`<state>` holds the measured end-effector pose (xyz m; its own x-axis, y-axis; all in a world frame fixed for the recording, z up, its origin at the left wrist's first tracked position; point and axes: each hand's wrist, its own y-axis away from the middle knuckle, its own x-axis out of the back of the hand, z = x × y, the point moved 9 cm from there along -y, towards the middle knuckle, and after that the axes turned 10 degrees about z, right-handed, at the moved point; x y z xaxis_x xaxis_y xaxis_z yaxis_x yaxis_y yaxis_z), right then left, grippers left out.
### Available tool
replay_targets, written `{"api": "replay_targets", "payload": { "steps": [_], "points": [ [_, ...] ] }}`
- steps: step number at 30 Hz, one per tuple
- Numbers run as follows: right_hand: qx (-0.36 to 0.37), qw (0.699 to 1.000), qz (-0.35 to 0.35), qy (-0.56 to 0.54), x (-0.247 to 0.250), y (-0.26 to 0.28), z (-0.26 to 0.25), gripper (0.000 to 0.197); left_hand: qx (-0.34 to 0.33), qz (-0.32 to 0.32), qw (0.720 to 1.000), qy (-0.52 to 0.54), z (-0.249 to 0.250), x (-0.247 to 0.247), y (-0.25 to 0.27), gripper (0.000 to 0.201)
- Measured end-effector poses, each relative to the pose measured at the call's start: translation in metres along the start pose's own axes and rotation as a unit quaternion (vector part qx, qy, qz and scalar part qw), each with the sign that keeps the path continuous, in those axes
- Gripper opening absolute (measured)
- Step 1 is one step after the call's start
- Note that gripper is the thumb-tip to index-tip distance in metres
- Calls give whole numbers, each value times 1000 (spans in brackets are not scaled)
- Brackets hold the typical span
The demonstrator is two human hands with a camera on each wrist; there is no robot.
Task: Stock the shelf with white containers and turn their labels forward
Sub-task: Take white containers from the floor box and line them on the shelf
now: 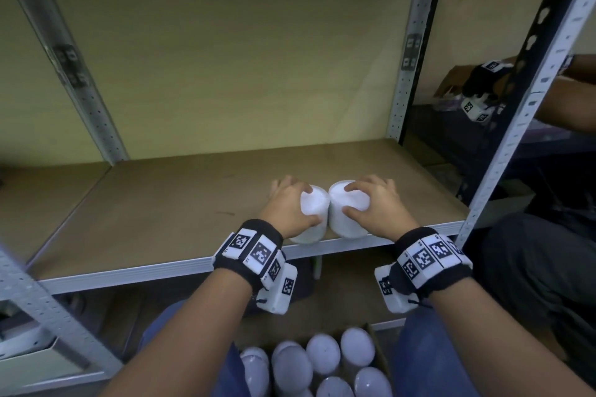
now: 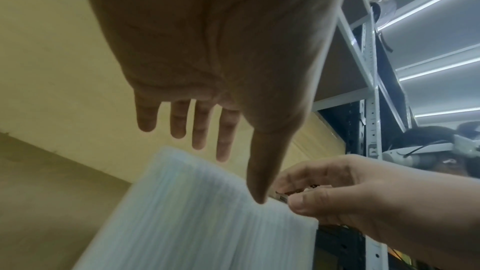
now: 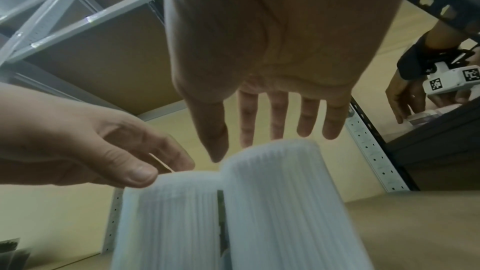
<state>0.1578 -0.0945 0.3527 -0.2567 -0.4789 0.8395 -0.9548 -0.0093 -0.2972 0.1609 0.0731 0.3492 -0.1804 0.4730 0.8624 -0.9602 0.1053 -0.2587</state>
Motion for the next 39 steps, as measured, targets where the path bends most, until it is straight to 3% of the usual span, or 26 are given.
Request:
{"api": "replay_targets", "payload": {
  "steps": [9, 20, 39],
  "points": [
    [36, 999, -4, 28, 1, 5, -8, 26, -12, -5, 1000, -4, 9, 0, 13, 29],
    [53, 997, 50, 29, -5, -9, -4, 25, -28, 35, 999, 12, 6, -3, -5, 25],
    [-16, 997, 68, -16, -42, -138, 40, 24, -1, 64, 998, 16, -13, -45, -140, 27]
  ]
}}
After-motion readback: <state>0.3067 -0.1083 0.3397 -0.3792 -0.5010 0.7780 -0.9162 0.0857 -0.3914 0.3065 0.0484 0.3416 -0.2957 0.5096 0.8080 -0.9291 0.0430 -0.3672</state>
